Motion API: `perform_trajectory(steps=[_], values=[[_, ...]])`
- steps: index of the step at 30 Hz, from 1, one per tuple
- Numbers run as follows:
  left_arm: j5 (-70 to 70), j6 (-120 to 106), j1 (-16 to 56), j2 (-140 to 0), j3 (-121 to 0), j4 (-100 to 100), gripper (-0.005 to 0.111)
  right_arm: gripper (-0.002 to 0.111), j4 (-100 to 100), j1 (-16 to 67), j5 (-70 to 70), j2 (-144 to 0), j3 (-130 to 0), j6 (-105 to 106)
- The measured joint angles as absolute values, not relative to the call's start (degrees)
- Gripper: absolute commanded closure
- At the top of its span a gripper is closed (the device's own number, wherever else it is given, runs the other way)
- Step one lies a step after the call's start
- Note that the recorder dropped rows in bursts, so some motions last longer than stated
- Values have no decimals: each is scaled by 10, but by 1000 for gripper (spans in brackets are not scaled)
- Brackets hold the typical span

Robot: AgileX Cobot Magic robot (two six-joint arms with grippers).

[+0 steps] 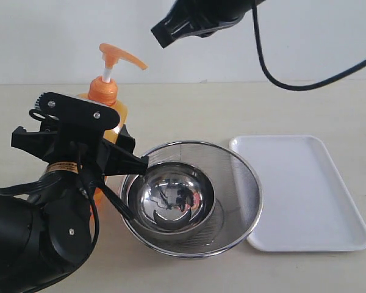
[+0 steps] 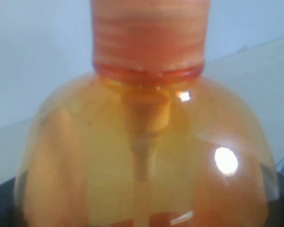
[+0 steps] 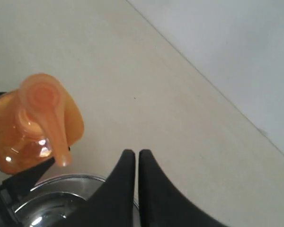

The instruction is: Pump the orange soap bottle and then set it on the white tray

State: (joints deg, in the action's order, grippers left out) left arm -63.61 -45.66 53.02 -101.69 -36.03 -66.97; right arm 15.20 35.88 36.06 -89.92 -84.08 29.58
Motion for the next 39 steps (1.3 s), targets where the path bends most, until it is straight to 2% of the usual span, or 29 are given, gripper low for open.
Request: perform_trajectory(steps=[11,16,22,39], values=[[-635,-457,530,-1017,-360,-668,102,108,227,361,411,-986,-970,357],[-635,-457,530,-1017,-360,-668,102,108,245,388,441,-1006,-1009,380],[-635,-457,530,-1017,-360,-668,102,108,246,418,453,-1016,-1015,384],[-635,-457,530,-1017,-360,-668,102,108,166,417,480,-1016,-1015,324]])
